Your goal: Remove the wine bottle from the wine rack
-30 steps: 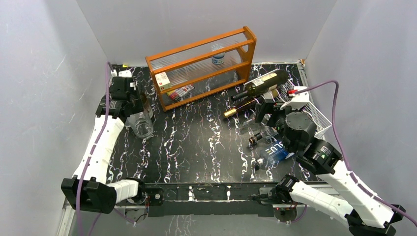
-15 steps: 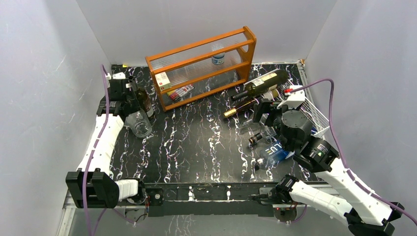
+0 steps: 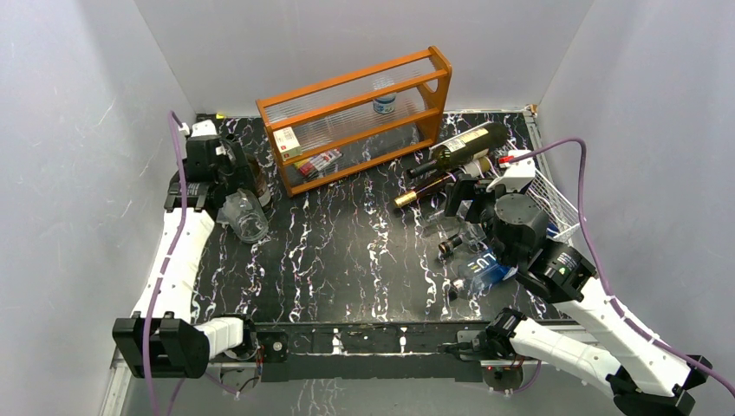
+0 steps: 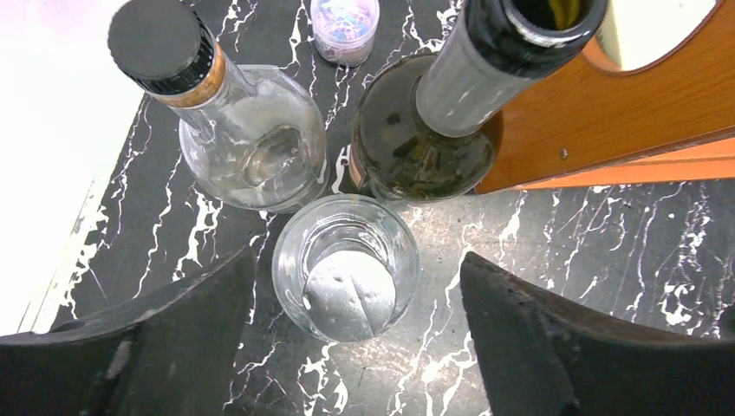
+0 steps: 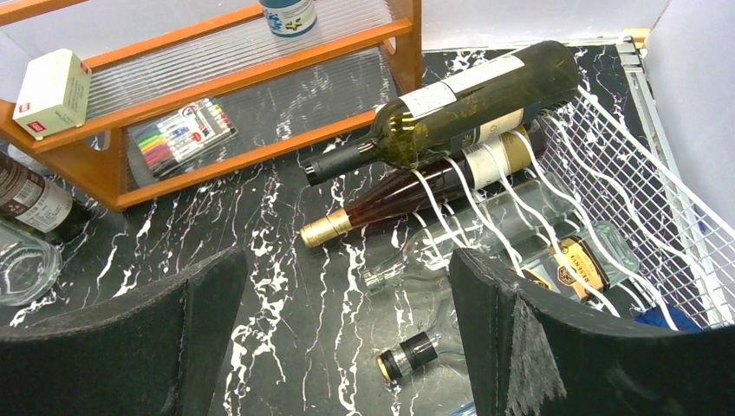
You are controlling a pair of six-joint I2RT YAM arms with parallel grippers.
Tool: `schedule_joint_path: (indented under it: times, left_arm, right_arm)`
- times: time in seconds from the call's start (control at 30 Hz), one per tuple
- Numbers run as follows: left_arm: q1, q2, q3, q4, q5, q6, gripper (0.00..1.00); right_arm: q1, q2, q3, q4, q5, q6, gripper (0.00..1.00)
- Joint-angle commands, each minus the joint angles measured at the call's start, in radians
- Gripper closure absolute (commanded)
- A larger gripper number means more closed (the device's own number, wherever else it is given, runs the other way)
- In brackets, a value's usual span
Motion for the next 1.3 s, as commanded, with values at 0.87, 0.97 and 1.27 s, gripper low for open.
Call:
schedule_joint_path:
  times: [0.87,0.97,1.27]
  left_arm:
    - [-0.362,-0.01,0.143,0.265,0.657,0.041,0.02]
    - [-0.398,0.04,0.158,0.314,0.634,0.055,0.02]
    - [-0.403,0.14,0.146,0.495,0.606,0.085,0.02]
  right_arm:
    - [0.001,0.087,-0.029,0.091,0.007,-0.058,0.02]
    - [0.001,0.105,-0.013,0.081,0.04,-0.086,0.02]
    - [0.002,0.127,0.02,0.021,0.122,-0.218,0.02]
